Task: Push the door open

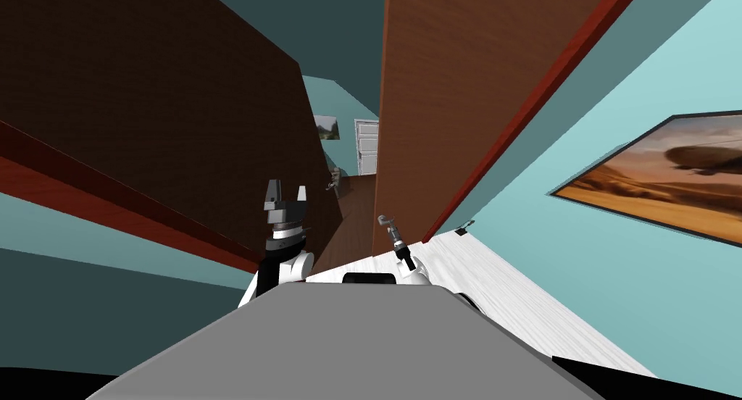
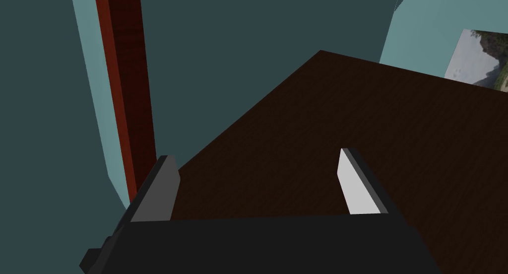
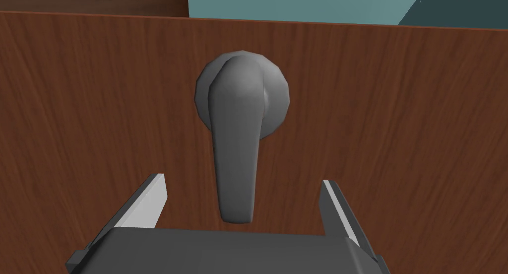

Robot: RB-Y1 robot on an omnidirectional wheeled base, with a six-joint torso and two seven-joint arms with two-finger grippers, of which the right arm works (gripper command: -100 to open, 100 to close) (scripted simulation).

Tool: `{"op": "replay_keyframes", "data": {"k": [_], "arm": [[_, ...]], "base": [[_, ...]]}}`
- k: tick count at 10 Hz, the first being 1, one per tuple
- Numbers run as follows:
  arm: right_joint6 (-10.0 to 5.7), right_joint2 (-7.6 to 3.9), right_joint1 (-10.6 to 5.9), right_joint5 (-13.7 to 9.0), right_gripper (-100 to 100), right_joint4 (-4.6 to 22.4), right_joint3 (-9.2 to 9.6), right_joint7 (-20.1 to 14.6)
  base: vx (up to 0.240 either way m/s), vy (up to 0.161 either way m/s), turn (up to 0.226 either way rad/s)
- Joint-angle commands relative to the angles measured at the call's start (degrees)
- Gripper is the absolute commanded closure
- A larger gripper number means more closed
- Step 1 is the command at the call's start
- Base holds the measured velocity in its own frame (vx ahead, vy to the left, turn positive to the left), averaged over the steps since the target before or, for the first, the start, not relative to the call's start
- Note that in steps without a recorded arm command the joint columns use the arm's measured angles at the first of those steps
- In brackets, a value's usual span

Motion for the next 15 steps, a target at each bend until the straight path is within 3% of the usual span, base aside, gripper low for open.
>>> {"op": "replay_keyframes", "data": {"k": [1,3,4,9,15], "arm": [[-0.12,0.30,0.06,-0.15,-100,0.17,-0.15,0.26],[-0.32,0.53,-0.13,-0.24,-100,0.64,-0.26,0.40],[-0.32,0.53,-0.13,-0.24,100,0.64,-0.26,0.40],[-0.32,0.53,-0.13,-0.24,100,0.64,-0.26,0.40],[0.22,-0.20,-0.50,-1.94,100,0.54,-2.82,2.16]], "base": [[0.192,0.051,0.024],[0.143,0.028,0.020],[-0.012,-0.001,-0.007],[-0.008,-0.005,0.005],[0.165,0.067,-0.034]]}}
